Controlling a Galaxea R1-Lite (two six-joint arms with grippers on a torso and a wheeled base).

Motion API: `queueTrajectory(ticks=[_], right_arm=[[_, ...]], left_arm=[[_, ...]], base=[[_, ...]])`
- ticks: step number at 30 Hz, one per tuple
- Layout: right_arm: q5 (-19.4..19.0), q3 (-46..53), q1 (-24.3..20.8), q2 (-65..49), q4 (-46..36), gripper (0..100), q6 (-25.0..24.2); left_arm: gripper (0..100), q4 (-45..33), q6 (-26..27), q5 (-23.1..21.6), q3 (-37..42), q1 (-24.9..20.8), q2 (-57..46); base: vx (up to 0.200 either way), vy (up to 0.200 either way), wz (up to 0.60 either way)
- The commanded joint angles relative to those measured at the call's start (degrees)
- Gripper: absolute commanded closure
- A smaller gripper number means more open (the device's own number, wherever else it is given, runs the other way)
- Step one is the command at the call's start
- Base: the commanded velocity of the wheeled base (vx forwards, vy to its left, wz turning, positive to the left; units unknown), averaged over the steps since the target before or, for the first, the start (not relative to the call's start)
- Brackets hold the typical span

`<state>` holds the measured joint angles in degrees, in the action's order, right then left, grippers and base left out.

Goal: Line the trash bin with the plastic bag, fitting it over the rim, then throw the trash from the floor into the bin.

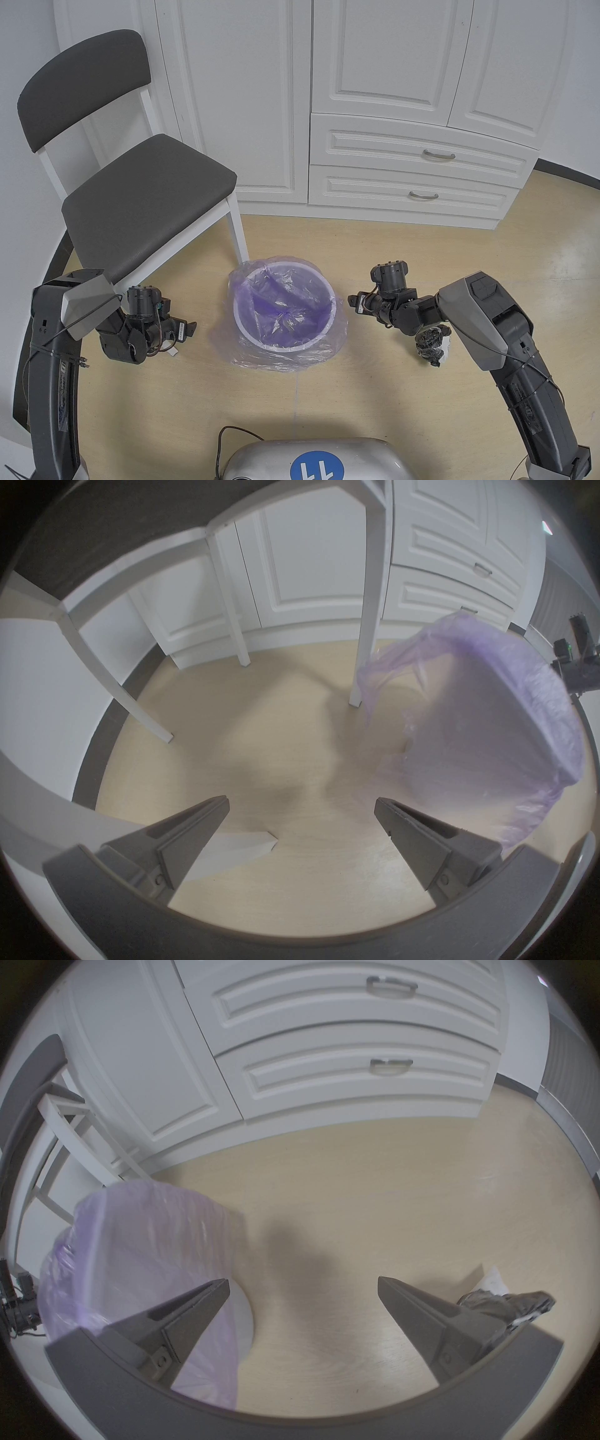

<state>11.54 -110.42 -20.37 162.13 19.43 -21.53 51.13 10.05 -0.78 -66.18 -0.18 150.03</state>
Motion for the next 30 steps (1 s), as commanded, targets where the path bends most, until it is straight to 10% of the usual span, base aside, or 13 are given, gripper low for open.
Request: queueTrajectory(ticks=[1, 30], right_arm=[[1.3, 3.2, -1.6, -6.2, -0.2, 0, 0.3], [-6.4, -4.2, -2.6, 5.1, -9.8, 0, 3.8]], left_arm=[[0, 3.8, 0.2, -0.5, 5.7, 1.1, -4.7], [0, 7.7, -0.2, -3.0, 5.8, -4.9, -1.8]], base=[[0.0, 0.0, 0.0], [0.0, 0.0, 0.0]])
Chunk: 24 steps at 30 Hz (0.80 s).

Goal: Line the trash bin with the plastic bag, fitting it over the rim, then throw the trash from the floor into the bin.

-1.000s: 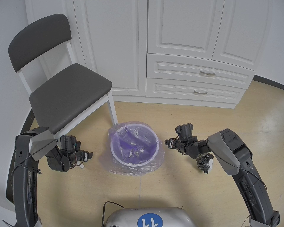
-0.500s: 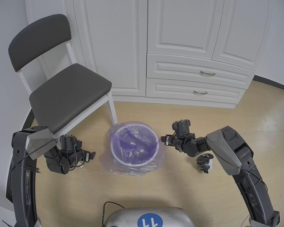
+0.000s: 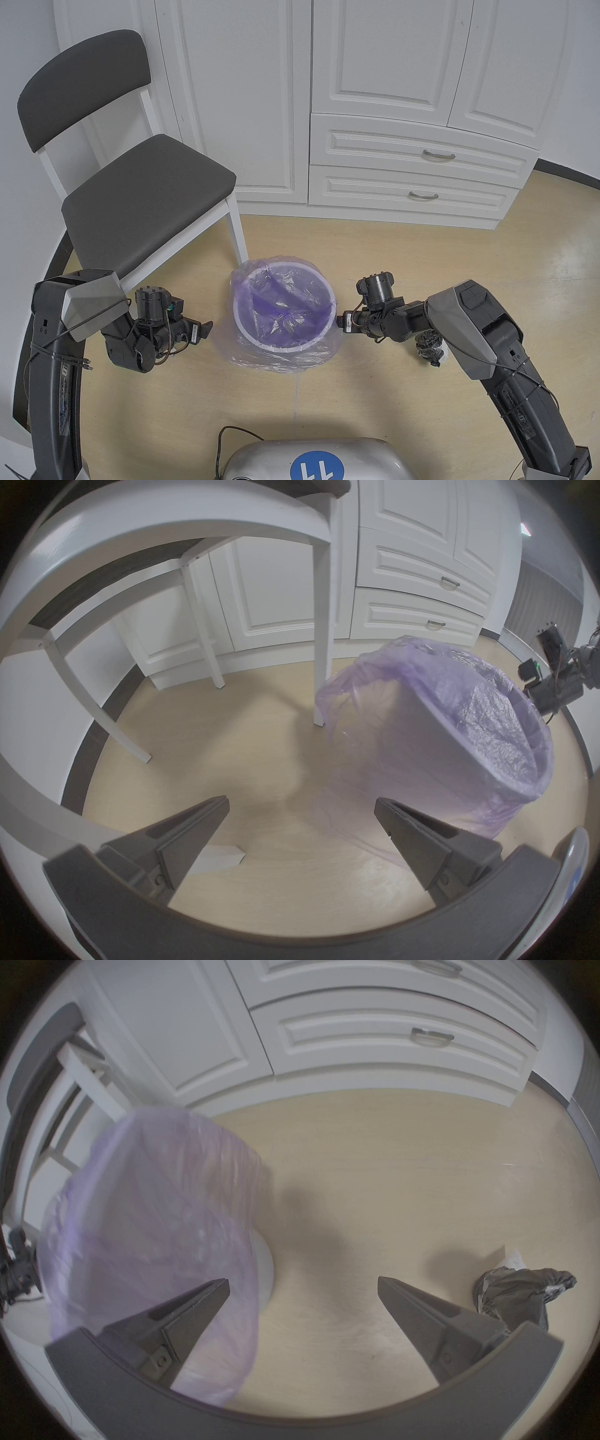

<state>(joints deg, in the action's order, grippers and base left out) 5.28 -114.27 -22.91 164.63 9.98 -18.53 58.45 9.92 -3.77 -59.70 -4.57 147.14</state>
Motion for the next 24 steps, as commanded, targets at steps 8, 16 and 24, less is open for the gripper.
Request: queueTrajectory(ticks=[8, 16, 24], right_arm=[[-0.4, -0.3, 0.6, 2.8, -0.1, 0, 1.5], [-0.4, -0.3, 0.6, 2.8, -0.1, 0, 0.6], [-0.4, -0.3, 0.6, 2.7, -0.1, 0, -0.1]], left_arm=[[0, 3.3, -0.3, 0.0, 0.1, -1.7, 0.1], [0, 3.8, -0.8, 0.0, 2.3, -5.2, -7.8], [0, 3.5, -2.1, 0.0, 0.9, -8.1, -9.1]], base=[[0.0, 0.0, 0.0], [0.0, 0.0, 0.0], [0.0, 0.0, 0.0]])
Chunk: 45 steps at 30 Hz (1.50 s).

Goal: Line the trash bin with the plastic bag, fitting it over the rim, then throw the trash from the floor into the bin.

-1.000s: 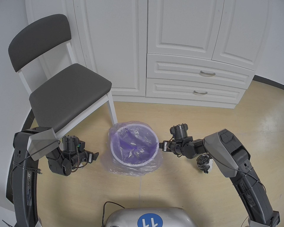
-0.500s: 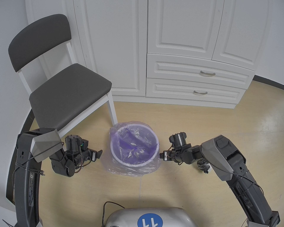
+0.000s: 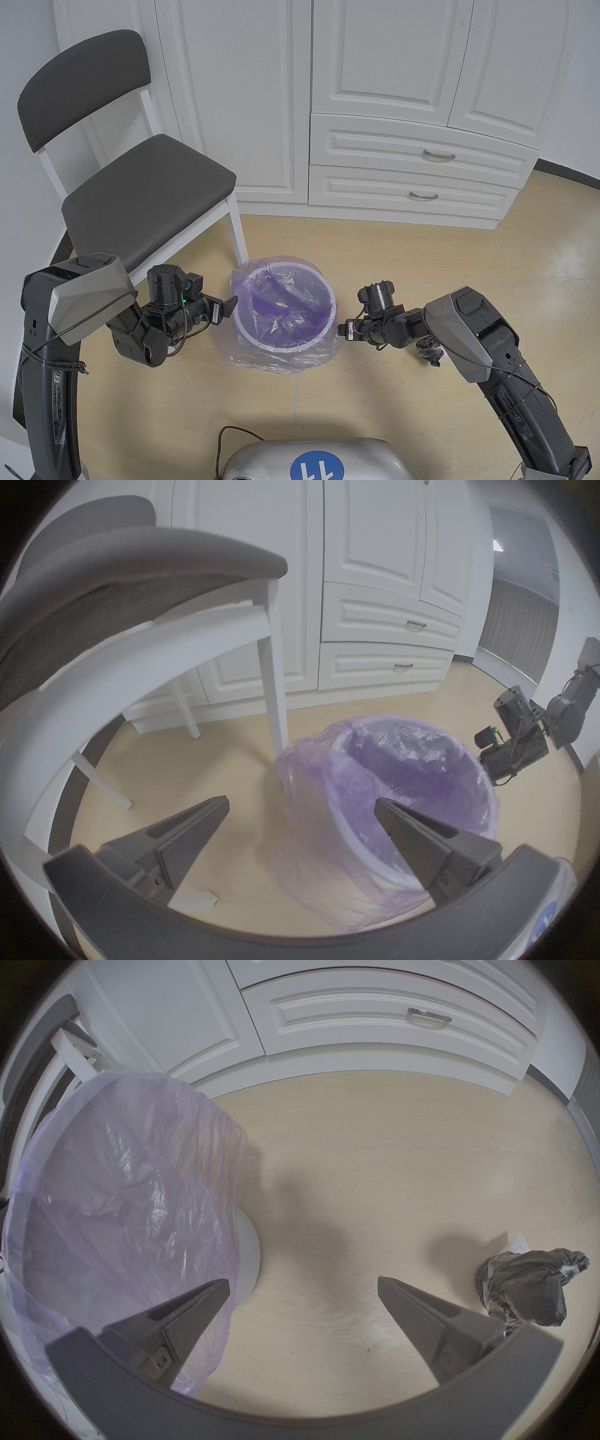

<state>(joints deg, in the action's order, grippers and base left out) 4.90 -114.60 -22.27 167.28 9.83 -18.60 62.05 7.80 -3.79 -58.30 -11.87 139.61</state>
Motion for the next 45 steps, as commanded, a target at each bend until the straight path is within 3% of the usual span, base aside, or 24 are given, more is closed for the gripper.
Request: queueTrajectory(ticks=[1, 9, 17, 23, 45], right_arm=[[0.0, 0.0, -0.1, 0.1, 0.0, 0, 0.0], [0.0, 0.0, -0.1, 0.1, -0.1, 0, 0.0], [0.0, 0.0, -0.1, 0.0, -0.3, 0, -0.1], [0.0, 0.0, -0.1, 0.0, -0.3, 0, -0.1], [0.1, 0.0, 0.0, -0.1, -0.5, 0, -0.1]], left_arm=[[0, -0.3, -0.1, 0.0, -1.6, -1.7, -1.2], [0, -10.0, 0.0, 1.7, -11.1, -5.1, 2.8], [0, -20.7, 0.6, 11.6, -20.4, -7.1, 5.7], [0, -23.3, 1.5, 15.7, -20.2, -6.9, 5.1], [0, -18.9, 1.0, 15.4, -11.1, -2.3, 0.4]], base=[[0.0, 0.0, 0.0], [0.0, 0.0, 0.0], [0.0, 0.0, 0.0], [0.0, 0.0, 0.0], [0.0, 0.0, 0.0]])
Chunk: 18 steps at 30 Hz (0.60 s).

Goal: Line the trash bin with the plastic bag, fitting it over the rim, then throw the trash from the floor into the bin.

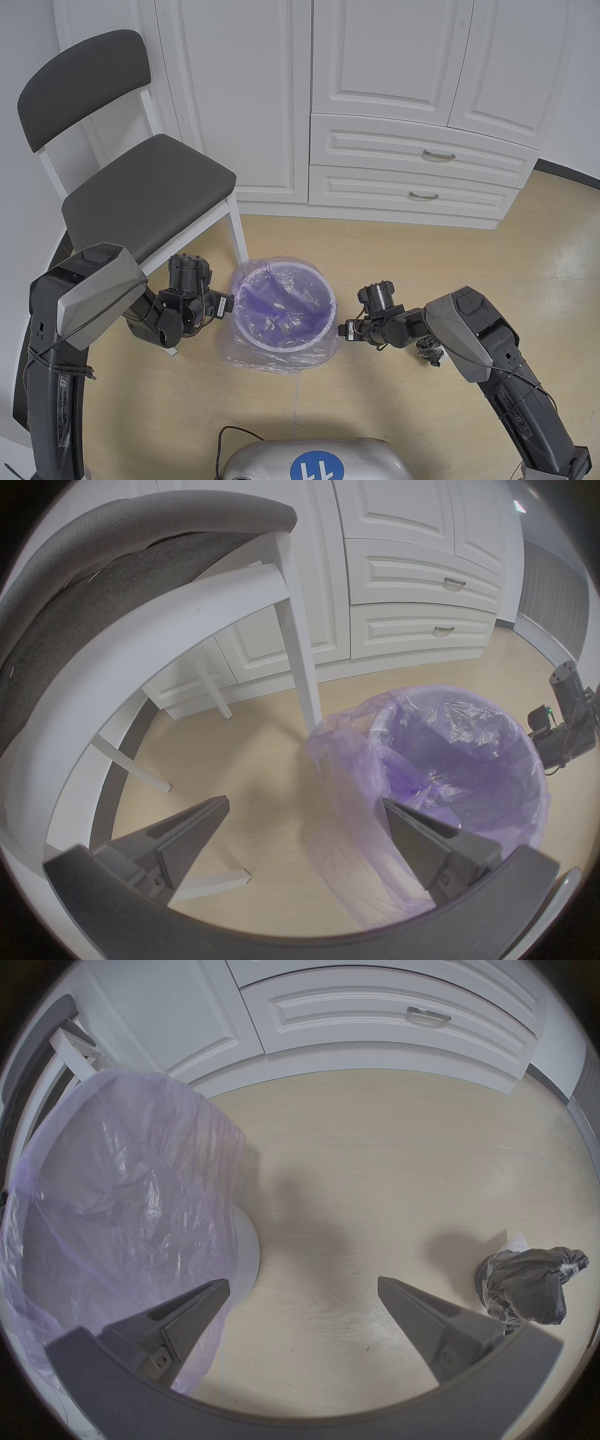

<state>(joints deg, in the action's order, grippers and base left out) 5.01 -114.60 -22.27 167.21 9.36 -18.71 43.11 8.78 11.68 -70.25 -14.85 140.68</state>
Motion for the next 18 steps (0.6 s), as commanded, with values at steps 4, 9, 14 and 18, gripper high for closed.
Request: queueTrajectory(ticks=[4, 9, 14, 18], right_arm=[[0.0, 0.0, 0.0, 0.0, 0.0, 0, 0.0], [0.0, 0.0, 0.0, 0.0, 0.0, 0, 0.0], [0.0, 0.0, 0.0, 0.0, 0.0, 0, 0.0], [0.0, 0.0, 0.0, 0.0, 0.0, 0, 0.0]], left_arm=[[0, 0.1, -0.4, -0.3, 1.0, 1.0, -0.5], [0, 0.1, -1.8, -0.3, 2.0, 1.0, -0.4], [0, 2.0, -2.6, -0.3, 2.8, 1.5, 0.6], [0, 3.3, -3.0, -0.4, 2.1, 2.4, 2.8]], base=[[0.0, 0.0, 0.0], [0.0, 0.0, 0.0], [0.0, 0.0, 0.0], [0.0, 0.0, 0.0]])
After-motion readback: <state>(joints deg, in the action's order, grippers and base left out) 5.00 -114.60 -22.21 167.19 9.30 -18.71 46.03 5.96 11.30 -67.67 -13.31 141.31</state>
